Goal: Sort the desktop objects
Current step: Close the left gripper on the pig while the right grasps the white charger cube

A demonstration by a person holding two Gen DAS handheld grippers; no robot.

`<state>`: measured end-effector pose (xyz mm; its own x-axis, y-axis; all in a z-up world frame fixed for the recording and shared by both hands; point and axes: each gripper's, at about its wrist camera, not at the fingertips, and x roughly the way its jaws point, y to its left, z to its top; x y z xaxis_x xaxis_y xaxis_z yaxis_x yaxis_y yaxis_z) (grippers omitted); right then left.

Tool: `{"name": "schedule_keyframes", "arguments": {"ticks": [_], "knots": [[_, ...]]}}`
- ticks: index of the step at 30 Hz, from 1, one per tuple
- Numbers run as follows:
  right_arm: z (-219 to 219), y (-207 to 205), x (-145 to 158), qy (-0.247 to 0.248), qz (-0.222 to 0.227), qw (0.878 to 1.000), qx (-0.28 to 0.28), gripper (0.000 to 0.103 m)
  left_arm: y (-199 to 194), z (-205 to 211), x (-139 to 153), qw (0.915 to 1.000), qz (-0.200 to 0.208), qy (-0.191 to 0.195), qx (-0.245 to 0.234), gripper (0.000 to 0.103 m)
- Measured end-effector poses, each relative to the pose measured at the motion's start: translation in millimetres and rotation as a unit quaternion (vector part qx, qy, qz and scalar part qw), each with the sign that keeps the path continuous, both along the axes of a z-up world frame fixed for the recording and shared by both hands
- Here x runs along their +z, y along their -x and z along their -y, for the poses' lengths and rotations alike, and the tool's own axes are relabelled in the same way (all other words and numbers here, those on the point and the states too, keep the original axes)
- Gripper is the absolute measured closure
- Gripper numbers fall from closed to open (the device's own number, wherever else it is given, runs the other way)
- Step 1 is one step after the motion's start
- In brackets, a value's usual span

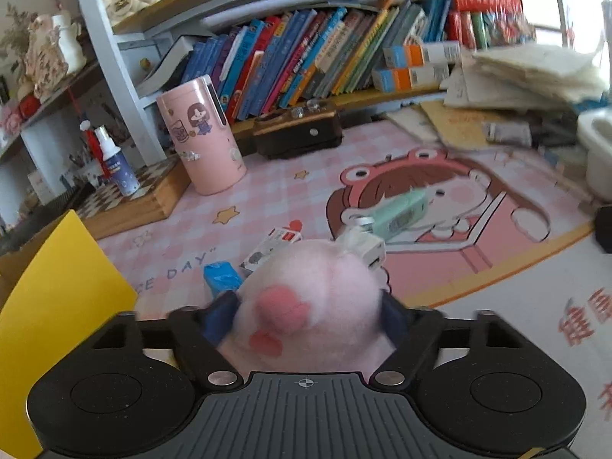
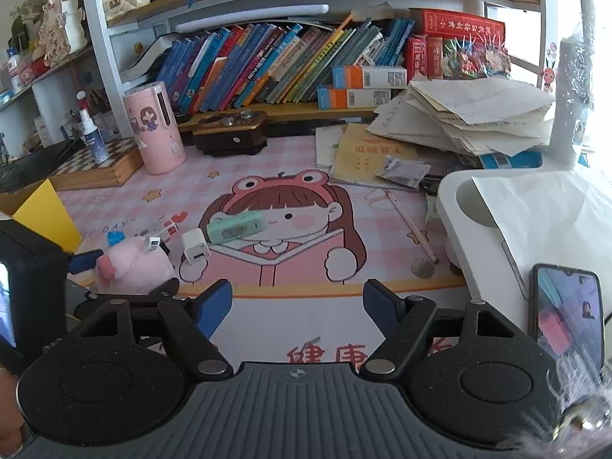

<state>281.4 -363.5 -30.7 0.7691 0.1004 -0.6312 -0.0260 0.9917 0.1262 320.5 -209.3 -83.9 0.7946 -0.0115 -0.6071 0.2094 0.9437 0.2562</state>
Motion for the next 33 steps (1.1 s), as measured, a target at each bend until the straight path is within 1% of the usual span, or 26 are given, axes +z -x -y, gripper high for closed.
{"name": "schedule_keyframes", "arguments": {"ticks": [2,5,8,10,11,13,14,15,17,21,26,32,33], "knots": [[-0.2,-2.6,0.5,-0.004,0.005,1.000,0.003,0.029,5.6,-7.6,7.7,0.9999,-0.004,0.015,0.001,0.037],[-2.1,-8.7,-1.0,-0.015,0.003,1.000,0.015,0.029,14.7,-25.1,18.3,0.9982,-0.022,0.052,0.021,0.039],[-8.6,-17.5,-6.0,-0.018,-0.002,0.999,0.035,0.029,28.0,-47.0,33.9,0.9942,-0.030,0.092,0.048,0.039],[-16.2,-25.8,-11.9,-0.016,-0.006,0.998,0.054,0.029,36.2,-61.3,47.2,0.9905,-0.027,0.118,0.066,0.039],[-21.3,-30.9,-15.7,-0.014,-0.007,0.998,0.066,0.032,39.5,-68.0,53.2,0.9884,-0.025,0.130,0.075,0.039],[-33.9,-41.3,-24.2,-0.006,-0.005,0.996,0.087,0.044,47.0,-80.9,63.8,0.9835,-0.017,0.157,0.088,0.039],[-42.1,-47.5,-29.4,0.001,-0.004,0.995,0.101,0.053,50.5,-86.1,67.1,0.9813,-0.014,0.168,0.094,0.039],[-50.5,-53.4,-34.3,0.009,-0.003,0.993,0.114,0.058,55.0,-90.4,70.1,0.9793,-0.011,0.176,0.100,0.039],[-66.6,-64.4,-44.7,0.025,0.006,0.989,0.142,0.063,62.2,-95.2,73.9,0.9778,-0.011,0.180,0.107,0.039],[-90.5,-84.9,-60.4,0.046,0.018,0.983,0.175,0.066,76.1,-101.4,79.2,0.9768,-0.010,0.182,0.113,0.039],[-106.9,-110.7,-72.9,0.054,0.018,0.982,0.178,0.067,89.0,-107.1,84.7,0.9763,-0.003,0.181,0.118,0.039],[-112.7,-125.2,-81.0,0.056,0.021,0.984,0.170,0.068,97.8,-109.1,87.8,0.9759,-0.001,0.182,0.121,0.039],[-112.8,-125.2,-81.4,0.056,0.023,0.983,0.170,0.075,98.8,-108.4,87.6,0.9758,-0.002,0.183,0.119,0.039]]}}
